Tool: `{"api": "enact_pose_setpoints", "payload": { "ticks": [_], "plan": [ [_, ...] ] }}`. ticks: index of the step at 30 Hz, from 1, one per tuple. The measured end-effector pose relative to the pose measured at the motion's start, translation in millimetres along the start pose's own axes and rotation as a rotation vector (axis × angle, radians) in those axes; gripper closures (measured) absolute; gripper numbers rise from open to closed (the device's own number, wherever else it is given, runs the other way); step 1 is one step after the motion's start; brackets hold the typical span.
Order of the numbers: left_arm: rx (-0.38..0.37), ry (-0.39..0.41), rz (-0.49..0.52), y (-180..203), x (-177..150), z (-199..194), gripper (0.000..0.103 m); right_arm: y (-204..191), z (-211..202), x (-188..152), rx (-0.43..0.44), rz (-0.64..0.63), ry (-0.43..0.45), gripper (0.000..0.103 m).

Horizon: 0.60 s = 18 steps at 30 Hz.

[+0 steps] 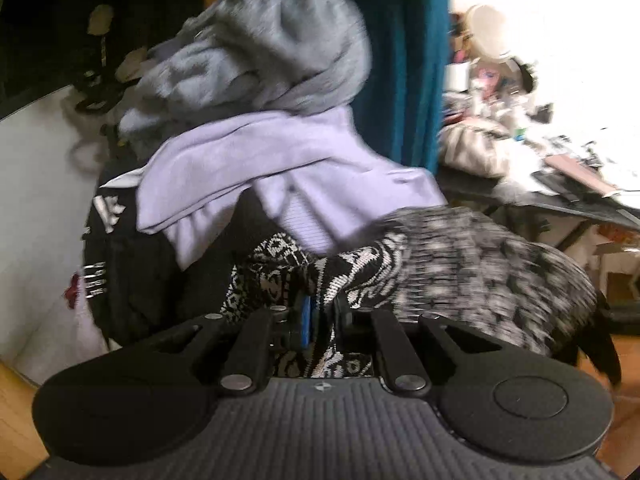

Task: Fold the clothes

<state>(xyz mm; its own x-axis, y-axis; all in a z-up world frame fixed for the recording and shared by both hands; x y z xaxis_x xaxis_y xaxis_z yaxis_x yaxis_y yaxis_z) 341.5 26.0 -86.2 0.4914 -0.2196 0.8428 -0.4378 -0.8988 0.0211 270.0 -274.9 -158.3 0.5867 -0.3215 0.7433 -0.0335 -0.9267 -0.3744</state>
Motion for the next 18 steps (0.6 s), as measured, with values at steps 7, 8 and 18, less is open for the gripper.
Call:
{"api": "enact_pose_setpoints", "payload": {
  "ticks": [7, 8, 18],
  "plan": [
    [-0.142, 0.048, -0.004, 71, -12, -49, 0.092, -4, -71, 67, 0.048, -0.018, 0.212, 0.095],
    [-0.161, 0.044, -0.016, 79, -16, -50, 0.092, -4, -80, 74, 0.055, -0.028, 0.233, 0.095],
    [-0.193, -0.117, -0.11, 101, -80, -11, 0.092, 33, -83, 55, -0.048, -0.033, 0.119, 0.095]
  ]
}}
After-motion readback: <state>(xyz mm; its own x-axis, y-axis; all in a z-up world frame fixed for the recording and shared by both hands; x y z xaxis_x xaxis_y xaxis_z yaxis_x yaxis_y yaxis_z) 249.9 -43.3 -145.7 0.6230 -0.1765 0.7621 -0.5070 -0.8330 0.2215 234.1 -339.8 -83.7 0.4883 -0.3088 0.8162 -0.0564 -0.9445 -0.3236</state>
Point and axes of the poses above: each gripper's, at about its wrist camera, not at the fingertips, and z roughly the way its jaws point, y to its right, x to its top, the point moved 9 cm from there along z, roughly the way its jaws point, and after that the axes turned 4 degrees about y, right-handed, at the moved point
